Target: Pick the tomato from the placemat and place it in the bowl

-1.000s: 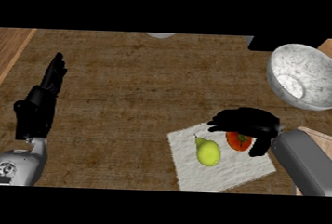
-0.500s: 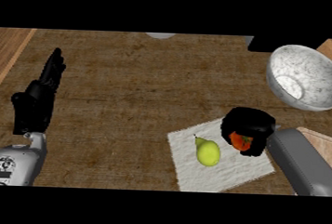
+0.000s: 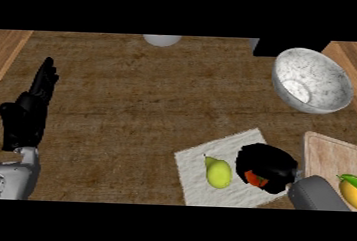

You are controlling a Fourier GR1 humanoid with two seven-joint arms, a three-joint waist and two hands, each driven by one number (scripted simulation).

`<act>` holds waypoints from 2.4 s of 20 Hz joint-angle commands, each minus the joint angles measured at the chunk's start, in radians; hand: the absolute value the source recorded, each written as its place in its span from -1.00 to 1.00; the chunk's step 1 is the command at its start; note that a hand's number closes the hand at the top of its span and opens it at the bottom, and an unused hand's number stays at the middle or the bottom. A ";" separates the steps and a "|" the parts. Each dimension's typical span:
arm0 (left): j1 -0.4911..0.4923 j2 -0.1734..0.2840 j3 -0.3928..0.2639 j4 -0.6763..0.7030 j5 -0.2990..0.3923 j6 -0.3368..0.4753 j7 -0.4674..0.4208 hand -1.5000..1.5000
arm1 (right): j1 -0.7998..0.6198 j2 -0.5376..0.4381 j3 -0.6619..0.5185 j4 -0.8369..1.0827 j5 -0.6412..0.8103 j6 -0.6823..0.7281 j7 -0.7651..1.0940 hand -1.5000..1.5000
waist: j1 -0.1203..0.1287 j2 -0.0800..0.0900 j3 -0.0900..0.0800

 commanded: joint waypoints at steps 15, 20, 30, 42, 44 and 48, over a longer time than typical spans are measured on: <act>0.025 -0.005 0.000 -0.046 0.000 -0.006 0.007 0.00 | 0.728 -0.074 -0.276 -0.979 -0.540 0.207 0.213 1.00 | -0.014 0.030 0.017; 0.012 -0.030 -0.022 -0.018 -0.018 -0.004 -0.023 0.00 | 0.756 -0.053 -0.480 -1.127 -0.705 0.251 0.393 1.00 | 0.021 0.038 0.018; -0.026 -0.044 -0.019 -0.019 -0.029 -0.016 -0.004 0.00 | 0.272 -0.090 -0.724 -0.676 -0.960 0.308 0.547 1.00 | 0.057 0.043 0.021; -0.084 -0.065 -0.025 0.024 -0.042 -0.030 -0.003 0.00 | -0.192 -0.141 -0.717 0.010 -0.697 0.040 0.302 1.00 | 0.076 0.050 0.022; -0.060 -0.068 -0.048 -0.045 -0.045 -0.037 0.027 0.00 | -0.272 -0.168 -0.710 0.125 -0.633 -0.027 0.270 1.00 | 0.100 0.054 0.023; -0.038 -0.090 -0.063 -0.014 -0.067 -0.019 -0.020 0.00 | -0.367 -0.227 -0.735 0.303 -0.553 -0.159 0.200 1.00 | 0.105 0.059 0.023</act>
